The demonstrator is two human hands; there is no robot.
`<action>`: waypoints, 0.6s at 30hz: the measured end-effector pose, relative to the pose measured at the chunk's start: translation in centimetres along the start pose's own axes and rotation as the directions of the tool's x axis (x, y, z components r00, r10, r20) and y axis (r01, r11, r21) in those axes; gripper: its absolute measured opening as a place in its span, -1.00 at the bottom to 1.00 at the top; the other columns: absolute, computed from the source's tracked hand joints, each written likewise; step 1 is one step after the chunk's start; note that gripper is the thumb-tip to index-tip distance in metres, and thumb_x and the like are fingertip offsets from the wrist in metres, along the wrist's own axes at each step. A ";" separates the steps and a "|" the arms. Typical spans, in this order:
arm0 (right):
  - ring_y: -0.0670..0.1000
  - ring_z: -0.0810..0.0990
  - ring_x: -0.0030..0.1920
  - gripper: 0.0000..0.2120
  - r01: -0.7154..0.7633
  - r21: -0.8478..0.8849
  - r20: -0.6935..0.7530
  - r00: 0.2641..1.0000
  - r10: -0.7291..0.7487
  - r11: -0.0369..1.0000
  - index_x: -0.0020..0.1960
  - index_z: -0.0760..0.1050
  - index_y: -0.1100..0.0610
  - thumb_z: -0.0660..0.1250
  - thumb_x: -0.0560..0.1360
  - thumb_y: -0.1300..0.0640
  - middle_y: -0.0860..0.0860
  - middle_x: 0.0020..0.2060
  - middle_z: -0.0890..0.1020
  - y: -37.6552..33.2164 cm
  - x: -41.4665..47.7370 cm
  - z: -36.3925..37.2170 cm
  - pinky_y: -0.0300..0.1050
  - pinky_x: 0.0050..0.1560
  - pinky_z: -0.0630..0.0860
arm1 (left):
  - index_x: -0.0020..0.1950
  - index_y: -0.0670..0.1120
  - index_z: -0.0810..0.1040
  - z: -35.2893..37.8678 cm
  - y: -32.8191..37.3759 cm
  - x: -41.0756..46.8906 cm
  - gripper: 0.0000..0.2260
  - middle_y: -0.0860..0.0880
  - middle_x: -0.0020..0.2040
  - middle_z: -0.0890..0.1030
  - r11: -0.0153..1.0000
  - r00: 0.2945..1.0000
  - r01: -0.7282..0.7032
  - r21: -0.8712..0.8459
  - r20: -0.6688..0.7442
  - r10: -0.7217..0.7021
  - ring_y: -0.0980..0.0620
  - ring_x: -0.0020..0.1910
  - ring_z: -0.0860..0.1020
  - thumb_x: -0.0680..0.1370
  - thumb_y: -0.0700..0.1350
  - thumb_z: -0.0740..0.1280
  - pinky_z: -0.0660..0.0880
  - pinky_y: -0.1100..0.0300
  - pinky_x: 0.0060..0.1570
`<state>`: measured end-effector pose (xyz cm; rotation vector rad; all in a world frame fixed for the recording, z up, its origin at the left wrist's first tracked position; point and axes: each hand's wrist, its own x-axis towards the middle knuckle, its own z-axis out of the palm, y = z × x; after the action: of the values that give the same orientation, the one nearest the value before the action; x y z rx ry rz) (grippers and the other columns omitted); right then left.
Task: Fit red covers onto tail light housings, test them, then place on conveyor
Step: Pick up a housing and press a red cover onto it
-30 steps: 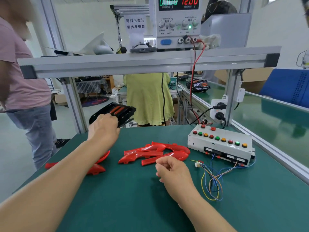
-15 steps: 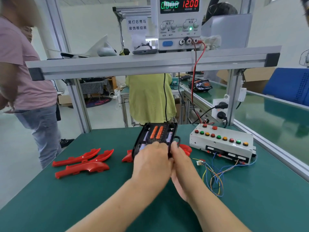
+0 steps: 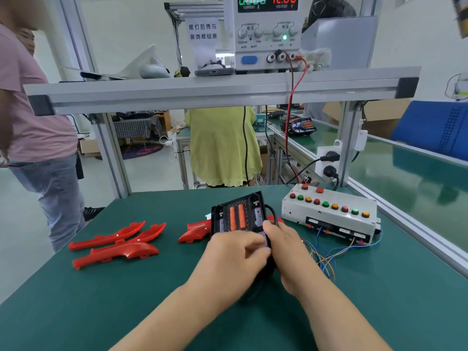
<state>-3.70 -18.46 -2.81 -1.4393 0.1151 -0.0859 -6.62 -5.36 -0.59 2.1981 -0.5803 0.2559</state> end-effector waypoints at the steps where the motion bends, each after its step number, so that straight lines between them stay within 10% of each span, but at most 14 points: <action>1: -0.16 0.16 -0.11 -0.77 0.001 -0.010 0.020 1.000 -0.001 1.000 0.10 0.25 0.28 0.21 0.59 0.14 0.03 -0.02 0.42 0.0 0.1 -0.2 -0.06 0.20 0.40 | -0.20 -0.05 0.59 -0.7 -0.2 0.2 -0.88 0.01 -0.32 0.60 0.999 0.997 0.004 -0.055 -0.075 -0.008 0.01 -0.30 0.54 0.53 -0.11 0.36 0.52 0.11 -0.19; 4: 0.13 0.68 -0.02 -0.70 -0.083 -0.082 0.096 0.991 0.091 0.993 0.06 0.51 0.39 0.17 0.59 0.15 0.27 0.00 0.68 -0.1 0.4 -1.0 0.03 0.04 0.51 | -0.18 0.05 0.64 -3.2 -2.0 1.3 -0.87 0.12 -0.27 0.65 0.989 0.935 0.063 -0.130 -0.338 -0.104 0.17 -0.29 0.58 0.55 -0.05 0.36 0.52 0.24 -0.21; 7: 0.19 0.69 -0.05 -0.77 -0.145 -0.101 0.180 0.970 0.161 0.984 -0.01 0.61 0.18 0.20 0.57 0.11 0.20 -0.02 0.72 -0.4 0.2 -1.3 0.04 0.01 0.50 | 0.06 0.14 0.62 -4.9 -4.7 2.3 -0.89 0.21 -0.03 0.61 0.982 0.890 0.150 -0.115 -0.416 -0.185 0.34 -0.01 0.53 0.59 0.02 0.31 0.48 0.27 0.07; 13: -0.09 0.45 -0.19 -0.77 0.025 -0.319 0.245 0.968 0.058 0.947 -0.16 0.42 0.19 0.20 0.61 0.08 0.11 -0.22 0.49 -0.7 -0.4 -1.0 -0.10 -0.13 0.39 | 0.55 0.04 0.25 -4.4 -6.9 2.8 -0.44 0.19 0.42 0.31 0.999 0.989 0.030 0.028 -0.147 -0.026 0.26 0.44 0.17 0.57 0.16 0.19 0.01 0.59 0.28; 18: 0.29 0.53 0.04 -0.63 0.109 -0.376 0.289 0.957 0.005 0.920 0.05 0.40 0.41 0.18 0.63 0.05 0.33 0.10 0.55 -1.1 -0.8 -1.2 0.15 0.21 0.46 | 0.58 0.12 0.12 -3.8 -7.4 3.7 -0.39 0.19 0.50 0.26 0.999 1.000 0.010 -0.039 0.015 -0.009 0.30 0.49 0.12 0.54 0.26 0.06 0.07 0.22 0.50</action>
<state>-4.68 -19.69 -1.80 -1.8380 -0.1545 0.1083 0.25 0.45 -1.79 2.1663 -0.5783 0.2213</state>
